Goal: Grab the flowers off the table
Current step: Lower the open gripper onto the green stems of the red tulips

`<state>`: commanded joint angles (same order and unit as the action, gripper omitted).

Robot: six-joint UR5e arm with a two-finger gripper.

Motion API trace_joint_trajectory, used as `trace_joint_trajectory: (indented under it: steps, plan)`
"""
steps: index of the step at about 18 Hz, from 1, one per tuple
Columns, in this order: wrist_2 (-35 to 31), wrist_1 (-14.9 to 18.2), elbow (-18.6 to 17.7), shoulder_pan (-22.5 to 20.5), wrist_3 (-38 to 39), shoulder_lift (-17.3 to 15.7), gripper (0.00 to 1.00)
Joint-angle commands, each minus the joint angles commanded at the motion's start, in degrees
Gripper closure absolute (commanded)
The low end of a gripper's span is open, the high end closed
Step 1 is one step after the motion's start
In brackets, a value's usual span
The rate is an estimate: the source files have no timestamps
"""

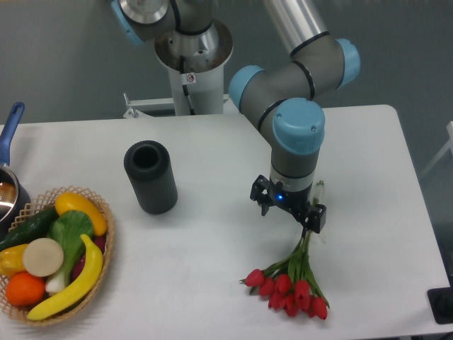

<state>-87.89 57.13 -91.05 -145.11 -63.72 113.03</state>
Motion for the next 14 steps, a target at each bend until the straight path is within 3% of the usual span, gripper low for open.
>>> trace_joint_trajectory:
  steps: [6,10,14]
  plan:
    - [0.3,-1.0,-0.2,0.1,2.4,0.4,0.0]
    - [0.5,-11.1,-4.2,0.3,6.3,1.1,0.0]
    - [-0.4,-10.7,-4.7,0.4,7.0,1.9,0.0]
